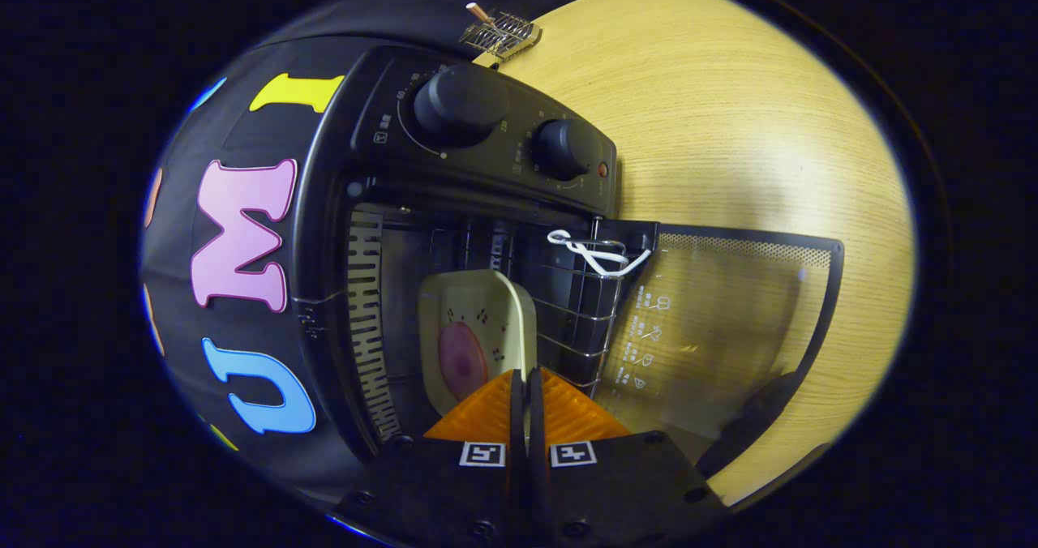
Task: Open the toaster oven, put the food inside, and close the toaster oven door.
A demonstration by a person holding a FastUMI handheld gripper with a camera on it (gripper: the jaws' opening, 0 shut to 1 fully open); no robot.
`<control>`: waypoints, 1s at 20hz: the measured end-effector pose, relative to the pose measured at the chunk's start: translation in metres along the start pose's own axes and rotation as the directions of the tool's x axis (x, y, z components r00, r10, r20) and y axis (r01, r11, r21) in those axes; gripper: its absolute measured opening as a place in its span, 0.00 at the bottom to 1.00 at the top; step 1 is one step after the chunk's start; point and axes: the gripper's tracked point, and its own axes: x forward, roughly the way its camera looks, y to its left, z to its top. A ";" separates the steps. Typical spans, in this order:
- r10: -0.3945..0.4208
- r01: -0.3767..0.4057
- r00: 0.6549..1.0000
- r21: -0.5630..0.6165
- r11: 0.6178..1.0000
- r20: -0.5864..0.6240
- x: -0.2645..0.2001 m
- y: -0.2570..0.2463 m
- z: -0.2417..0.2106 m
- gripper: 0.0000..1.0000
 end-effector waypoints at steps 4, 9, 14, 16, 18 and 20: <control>0.004 -0.004 1.000 0.003 1.000 0.016 0.002 0.001 0.001 0.06; 0.024 -0.024 1.000 0.017 1.000 0.016 0.003 0.006 -0.001 0.12; 0.075 -0.075 0.997 0.007 0.997 0.000 -0.007 0.014 -0.007 0.48; 0.080 -0.080 0.997 -0.010 0.997 -0.003 -0.013 0.014 -0.008 0.62; 0.081 -0.080 0.997 -0.039 0.996 0.012 -0.022 0.012 -0.006 0.75; 0.096 -0.092 0.995 -0.079 0.993 0.039 -0.035 0.011 -0.003 0.88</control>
